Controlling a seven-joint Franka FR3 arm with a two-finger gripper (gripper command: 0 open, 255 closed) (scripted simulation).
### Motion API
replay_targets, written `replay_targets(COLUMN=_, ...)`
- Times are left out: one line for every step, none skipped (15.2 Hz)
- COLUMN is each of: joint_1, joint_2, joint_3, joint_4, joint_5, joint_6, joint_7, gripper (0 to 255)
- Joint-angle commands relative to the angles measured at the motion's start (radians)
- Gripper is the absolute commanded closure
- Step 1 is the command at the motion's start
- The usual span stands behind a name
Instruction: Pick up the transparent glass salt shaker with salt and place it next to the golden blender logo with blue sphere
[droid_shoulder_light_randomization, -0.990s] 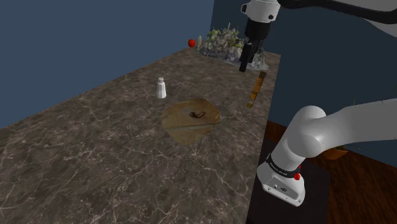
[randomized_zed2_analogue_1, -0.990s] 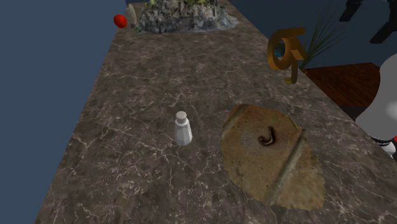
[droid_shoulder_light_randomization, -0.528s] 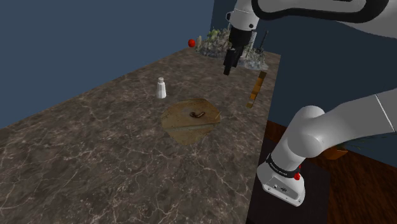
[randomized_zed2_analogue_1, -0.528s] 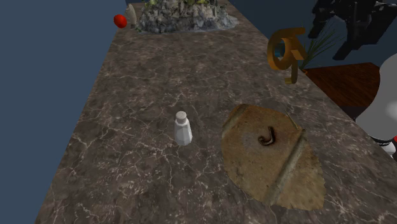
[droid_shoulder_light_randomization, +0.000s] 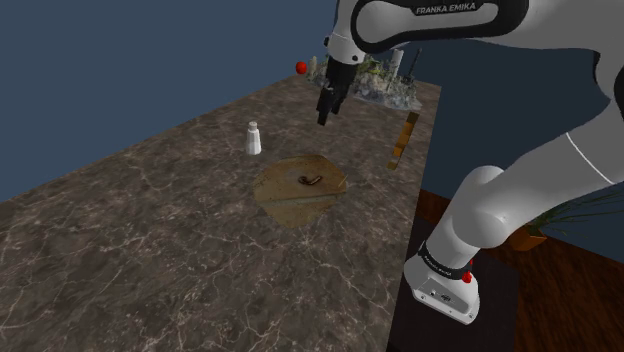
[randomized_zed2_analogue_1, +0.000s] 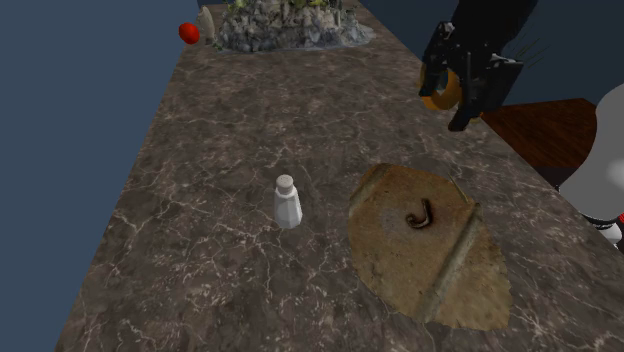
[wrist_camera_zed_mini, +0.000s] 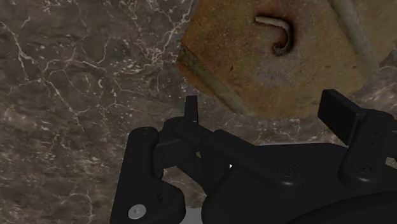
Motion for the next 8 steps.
replay_targets(joint_1=0.005, joint_2=0.078, joint_3=-0.004, joint_4=0.033, joint_5=0.014, joint_6=0.060, joint_7=-0.011, gripper=0)
replay_targets(joint_1=0.008, joint_2=0.111, joint_3=-0.005, joint_4=0.047, joint_5=0.022, joint_6=0.086, joint_7=-0.016, gripper=0)
replay_targets(joint_1=0.011, joint_2=0.144, joint_3=-0.006, joint_4=0.062, joint_5=0.030, joint_6=0.111, joint_7=-0.022, gripper=0)
replay_targets(joint_1=0.013, joint_2=0.178, joint_3=-0.008, joint_4=0.078, joint_5=0.039, joint_6=0.135, joint_7=-0.028, gripper=0)
replay_targets(joint_1=0.016, joint_2=0.212, joint_3=-0.009, joint_4=0.095, joint_5=0.047, joint_6=0.158, joint_7=-0.034, gripper=0)
replay_targets(joint_1=0.019, joint_2=0.246, joint_3=-0.009, joint_4=0.114, joint_5=0.056, joint_6=0.179, joint_7=-0.040, gripper=0)
replay_targets(joint_1=0.021, joint_2=0.281, joint_3=-0.010, joint_4=0.135, joint_5=0.065, joint_6=0.200, joint_7=-0.047, gripper=0)
replay_targets(joint_1=0.024, joint_2=0.315, joint_3=-0.010, joint_4=0.157, joint_5=0.075, joint_6=0.219, joint_7=-0.054, gripper=0)
